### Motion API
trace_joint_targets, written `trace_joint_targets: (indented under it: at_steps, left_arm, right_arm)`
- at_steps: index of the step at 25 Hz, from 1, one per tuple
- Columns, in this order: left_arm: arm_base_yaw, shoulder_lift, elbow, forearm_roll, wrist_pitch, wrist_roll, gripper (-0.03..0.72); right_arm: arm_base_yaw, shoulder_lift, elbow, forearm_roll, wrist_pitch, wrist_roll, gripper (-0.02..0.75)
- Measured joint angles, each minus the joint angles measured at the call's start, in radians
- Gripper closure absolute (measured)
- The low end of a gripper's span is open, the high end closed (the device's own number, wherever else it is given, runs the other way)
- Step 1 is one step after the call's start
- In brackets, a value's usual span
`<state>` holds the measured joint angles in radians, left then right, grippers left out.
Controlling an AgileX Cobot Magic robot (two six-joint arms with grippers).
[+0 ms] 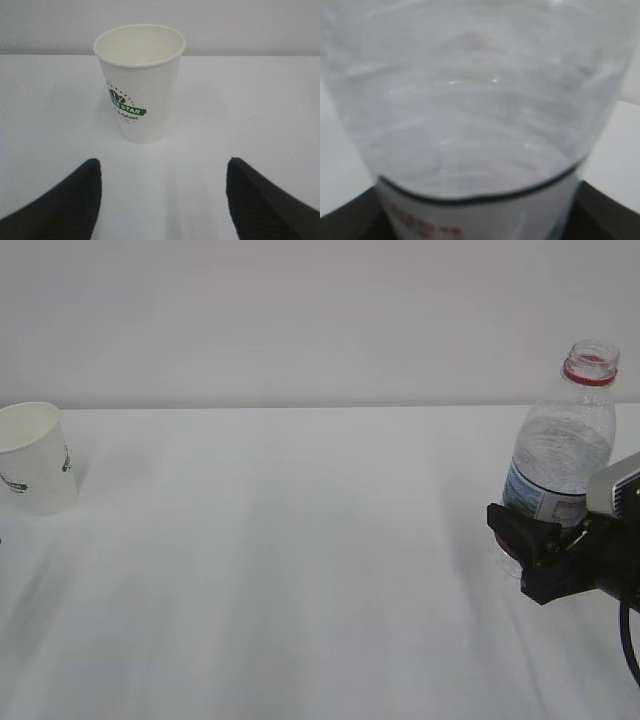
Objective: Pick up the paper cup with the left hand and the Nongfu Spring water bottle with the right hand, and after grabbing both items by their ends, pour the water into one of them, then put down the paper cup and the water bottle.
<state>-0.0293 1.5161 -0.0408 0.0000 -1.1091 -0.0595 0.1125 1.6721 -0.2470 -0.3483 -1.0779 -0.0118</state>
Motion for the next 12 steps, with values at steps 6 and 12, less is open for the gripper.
trace_joint_targets:
  at_steps: [6, 12]
  left_arm:
    - [0.000, 0.159, -0.060, 0.011, -0.031, 0.002, 0.118]
    - [0.000, 0.247, -0.125, 0.043, -0.033, 0.003, 0.114]
  right_arm:
    - [0.000, 0.000, 0.000, 0.000, 0.000, 0.000, 0.214]
    - [0.000, 0.000, 0.000, 0.000, 0.000, 0.000, 0.214]
